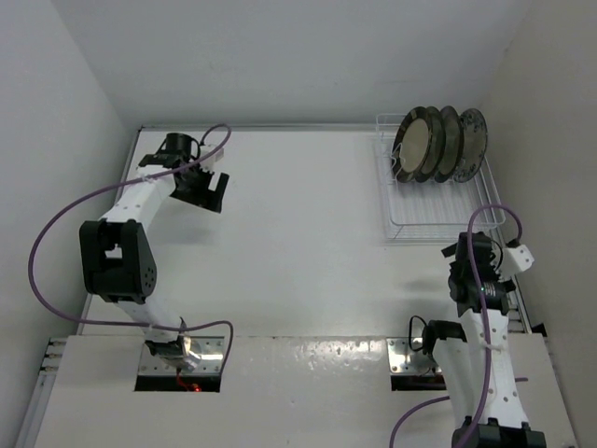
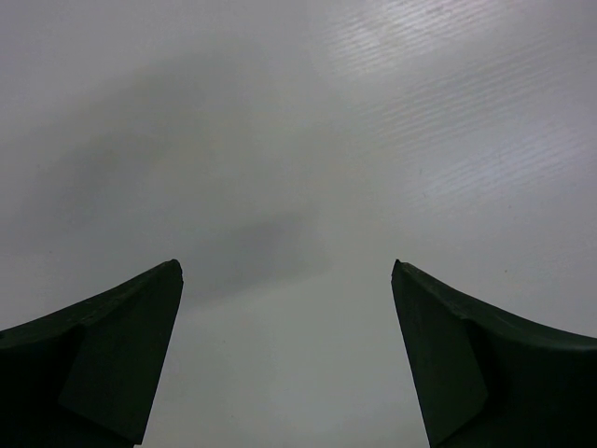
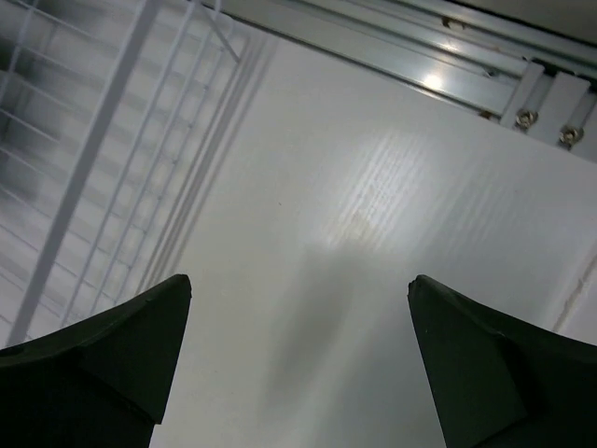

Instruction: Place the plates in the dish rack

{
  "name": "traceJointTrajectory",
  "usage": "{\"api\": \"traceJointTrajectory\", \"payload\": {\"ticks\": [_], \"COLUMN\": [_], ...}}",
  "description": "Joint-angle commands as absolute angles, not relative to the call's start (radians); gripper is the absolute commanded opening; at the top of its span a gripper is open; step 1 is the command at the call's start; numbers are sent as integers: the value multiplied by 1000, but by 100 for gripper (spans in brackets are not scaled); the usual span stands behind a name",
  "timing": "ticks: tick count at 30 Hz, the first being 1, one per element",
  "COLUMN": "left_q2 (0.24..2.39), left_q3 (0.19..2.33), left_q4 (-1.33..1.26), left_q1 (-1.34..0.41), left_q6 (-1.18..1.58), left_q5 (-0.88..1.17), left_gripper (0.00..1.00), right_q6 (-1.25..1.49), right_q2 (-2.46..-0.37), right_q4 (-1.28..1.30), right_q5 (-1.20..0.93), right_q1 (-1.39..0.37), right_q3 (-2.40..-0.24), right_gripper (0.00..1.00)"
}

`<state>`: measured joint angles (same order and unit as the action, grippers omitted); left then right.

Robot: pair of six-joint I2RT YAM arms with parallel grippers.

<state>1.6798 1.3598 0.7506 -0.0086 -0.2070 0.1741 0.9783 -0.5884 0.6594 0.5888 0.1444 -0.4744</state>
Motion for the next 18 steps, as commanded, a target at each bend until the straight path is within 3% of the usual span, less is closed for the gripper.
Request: {"api": "traceJointTrajectory", "payload": {"ticks": [1,18], "left_q2": [1611,1591], "left_q3": [1329,1292], "left_q4": [727,727], "left_q1": [-15,-25], "left_q6": [-224,-206], "left_q5": [170,170], "left_gripper": [99,99], "right_q6": [1112,1120], "right_q2": [-581,-505], "right_q4": [799,796], "right_q5": [606,568], "right_q1": [149,147], "right_q3": [-502,-436], "right_gripper": [99,99]}}
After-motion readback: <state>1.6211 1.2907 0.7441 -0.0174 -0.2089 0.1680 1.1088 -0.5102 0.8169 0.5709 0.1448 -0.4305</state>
